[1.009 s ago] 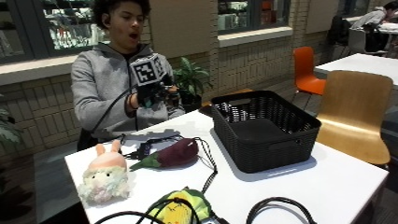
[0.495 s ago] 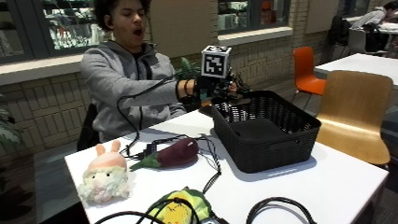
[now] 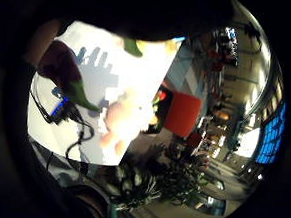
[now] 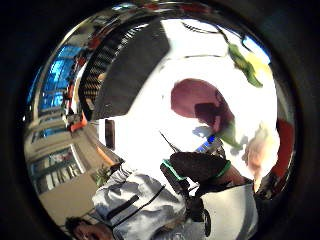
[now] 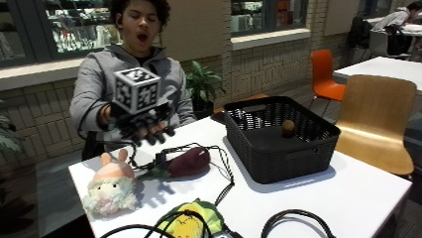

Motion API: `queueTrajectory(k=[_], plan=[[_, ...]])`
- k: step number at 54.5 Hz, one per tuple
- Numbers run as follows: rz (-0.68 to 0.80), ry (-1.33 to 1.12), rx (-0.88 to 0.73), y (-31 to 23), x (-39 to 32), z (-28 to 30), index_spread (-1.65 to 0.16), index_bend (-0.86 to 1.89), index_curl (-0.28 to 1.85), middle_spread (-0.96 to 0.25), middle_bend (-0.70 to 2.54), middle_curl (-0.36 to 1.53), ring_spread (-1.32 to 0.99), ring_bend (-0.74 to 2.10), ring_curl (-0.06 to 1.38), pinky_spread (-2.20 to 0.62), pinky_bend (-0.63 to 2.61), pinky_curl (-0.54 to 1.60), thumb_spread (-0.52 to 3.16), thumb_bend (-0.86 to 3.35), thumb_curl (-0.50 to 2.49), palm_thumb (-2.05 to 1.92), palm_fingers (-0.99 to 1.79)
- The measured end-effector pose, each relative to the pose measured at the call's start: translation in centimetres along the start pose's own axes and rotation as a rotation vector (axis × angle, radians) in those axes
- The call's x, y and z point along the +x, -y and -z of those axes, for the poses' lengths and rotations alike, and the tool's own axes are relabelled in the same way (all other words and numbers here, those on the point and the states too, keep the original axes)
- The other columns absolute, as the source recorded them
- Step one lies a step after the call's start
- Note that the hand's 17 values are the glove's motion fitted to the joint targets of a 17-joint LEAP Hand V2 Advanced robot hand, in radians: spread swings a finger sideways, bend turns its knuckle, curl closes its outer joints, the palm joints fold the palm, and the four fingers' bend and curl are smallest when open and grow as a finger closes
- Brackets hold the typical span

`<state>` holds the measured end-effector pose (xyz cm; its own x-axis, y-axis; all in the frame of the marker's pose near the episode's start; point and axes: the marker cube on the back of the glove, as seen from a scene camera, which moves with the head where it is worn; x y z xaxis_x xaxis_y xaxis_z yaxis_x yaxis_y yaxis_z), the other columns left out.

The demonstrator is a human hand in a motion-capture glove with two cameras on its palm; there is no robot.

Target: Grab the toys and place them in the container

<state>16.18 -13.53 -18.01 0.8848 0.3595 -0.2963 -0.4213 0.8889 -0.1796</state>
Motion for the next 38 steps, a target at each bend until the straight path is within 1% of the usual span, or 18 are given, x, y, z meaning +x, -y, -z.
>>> queueTrajectory(k=[2,7,12,20,26,30,31,38], plan=[[-0.044,0.052,-0.015,-1.2,1.6,-1.4,-0.18,0.14,0.27,0.07,0.13,0.25,-0.04,0.16,0.14,-0.02,0.51,0.38,1.17,-0.02,0.29,0.04,-0.20],[-0.112,0.084,-0.013,-3.2,6.5,-5.5,-0.20,0.11,0.26,0.07,0.14,0.24,-0.04,0.17,0.15,-0.02,0.54,0.38,1.16,-0.02,0.30,0.04,-0.21],[-0.185,0.144,-0.038,-4.1,9.8,-9.0,-0.21,0.09,0.25,0.07,0.14,0.24,-0.04,0.17,0.16,-0.01,0.55,0.39,1.14,-0.02,0.30,0.04,-0.22],[-0.225,0.246,-0.108,-3.6,11.5,-13.0,-0.23,0.06,0.20,0.06,0.11,0.23,-0.03,0.16,0.17,0.00,0.64,0.40,1.12,-0.02,0.31,0.04,-0.28],[-0.261,0.263,-0.014,-2.4,11.3,-13.7,-0.26,0.11,0.19,0.07,0.08,0.21,-0.02,0.13,0.16,0.02,0.76,0.43,1.18,0.04,0.33,0.15,-0.28],[-0.302,0.184,0.060,-1.7,11.1,-13.9,-0.28,0.25,0.24,0.07,0.10,0.20,-0.01,0.12,0.14,0.04,0.88,0.45,1.26,0.14,0.38,0.33,-0.06],[-0.312,0.171,0.080,-1.6,11.1,-13.9,-0.28,0.30,0.26,0.06,0.12,0.20,0.00,0.13,0.14,0.04,0.91,0.46,1.28,0.17,0.39,0.38,0.04],[-0.344,0.089,0.270,-1.0,11.0,-13.8,-0.28,0.35,0.29,0.02,0.21,0.22,-0.01,0.28,0.16,0.01,0.93,0.44,1.38,0.29,0.45,0.57,0.36]])
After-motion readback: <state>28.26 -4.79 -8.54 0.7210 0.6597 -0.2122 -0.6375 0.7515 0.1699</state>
